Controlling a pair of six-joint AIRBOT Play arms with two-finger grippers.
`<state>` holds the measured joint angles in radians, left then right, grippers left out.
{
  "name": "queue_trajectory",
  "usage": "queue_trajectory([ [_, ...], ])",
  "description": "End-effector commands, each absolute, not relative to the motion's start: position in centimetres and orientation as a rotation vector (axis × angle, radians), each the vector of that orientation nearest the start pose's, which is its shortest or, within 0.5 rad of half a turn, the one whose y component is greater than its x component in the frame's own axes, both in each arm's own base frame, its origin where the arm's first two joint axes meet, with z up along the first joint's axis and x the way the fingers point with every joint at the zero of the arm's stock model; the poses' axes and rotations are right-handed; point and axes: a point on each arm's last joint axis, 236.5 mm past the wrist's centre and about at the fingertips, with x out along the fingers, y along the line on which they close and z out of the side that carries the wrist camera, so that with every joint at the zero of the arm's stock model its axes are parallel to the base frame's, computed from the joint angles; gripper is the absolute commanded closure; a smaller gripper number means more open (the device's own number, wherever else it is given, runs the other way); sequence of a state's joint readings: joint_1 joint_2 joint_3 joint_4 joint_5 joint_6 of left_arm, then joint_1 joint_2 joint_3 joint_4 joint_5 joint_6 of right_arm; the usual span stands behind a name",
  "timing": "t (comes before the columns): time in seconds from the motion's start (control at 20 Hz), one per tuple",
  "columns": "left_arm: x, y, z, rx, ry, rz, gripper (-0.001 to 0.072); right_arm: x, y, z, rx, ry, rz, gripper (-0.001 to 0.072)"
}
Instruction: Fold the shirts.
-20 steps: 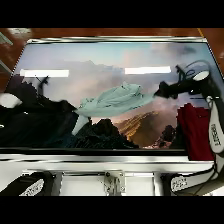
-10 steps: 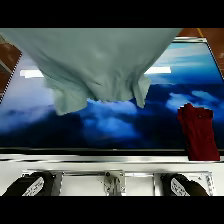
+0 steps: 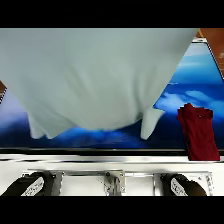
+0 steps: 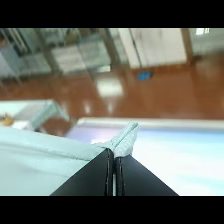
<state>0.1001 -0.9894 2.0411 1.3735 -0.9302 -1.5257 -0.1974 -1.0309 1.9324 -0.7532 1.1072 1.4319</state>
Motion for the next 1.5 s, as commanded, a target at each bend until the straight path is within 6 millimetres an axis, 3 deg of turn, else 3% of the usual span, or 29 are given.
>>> queue_trajectory([
  [0.0,36.7,1.0,54.1,-0.064,-0.142,-0.021,0.0669,36.7,9.2,42.7,0.36,0.35,0.521,0.0651],
  [0.2,43.5,-1.3,49.2,-0.196,-0.02,-0.143,0.0669,42.4,7.9,38.2,0.429,0.447,0.49,0.0651],
  [0.3,47.6,-3.6,45.6,-0.304,0.066,-0.239,0.0668,45.8,5.8,34.0,0.452,0.535,0.402,0.0651],
  [0.45,54.2,-8.8,36.6,-0.382,0.262,-0.341,0.0668,49.5,1.2,24.8,0.439,0.75,0.195,0.0651],
  [0.6,58.4,-15.9,26.0,-0.387,0.474,-0.423,0.0668,49.3,-1.6,15.8,0.403,1.023,0.073,0.0651],
  [0.7,59.2,-20.5,18.6,-0.373,0.627,-0.472,0.0668,48.0,-1.9,11.3,0.397,1.195,0.06,0.0651],
  [0.8,58.0,-24.2,11.0,-0.342,0.824,-0.52,0.0667,47.4,-1.8,8.3,0.402,1.301,0.065,0.065],
  [0.9,55.4,-25.4,5.2,-0.308,1.024,-0.55,0.0665,47.5,-1.6,6.7,0.413,1.34,0.069,0.0651],
  [0.95,54.3,-25.2,3.5,-0.293,1.102,-0.556,0.0636,47.6,-1.6,6.4,0.417,1.344,0.073,0.0651],
  [1.0,53.5,-24.2,2.7,-0.29,1.158,-0.548,0.0418,47.7,-1.6,6.3,0.413,1.342,0.074,0.065],
  [1.05,53.2,-23.0,2.7,-0.317,1.193,-0.522,-0.0004,47.7,-1.6,6.3,0.405,1.339,0.082,0.0651],
  [1.2,51.6,-16.3,5.0,-0.395,1.281,-0.433,0.0003,47.1,-1.3,6.3,0.408,1.366,0.097,0.065],
  [1.3,48.9,-12.6,7.6,-0.391,1.326,-0.418,0.0005,46.7,-0.7,6.4,0.415,1.382,0.126,0.0651],
  [1.35,47.2,-11.8,8.6,-0.378,1.346,-0.423,0.0005,46.7,-0.5,6.5,0.418,1.381,0.136,0.0651],
  [1.45,43.5,-12.0,9.3,-0.369,1.371,-0.435,0.0004,47.0,-0.2,6.6,0.424,1.369,0.147,0.0651],
])
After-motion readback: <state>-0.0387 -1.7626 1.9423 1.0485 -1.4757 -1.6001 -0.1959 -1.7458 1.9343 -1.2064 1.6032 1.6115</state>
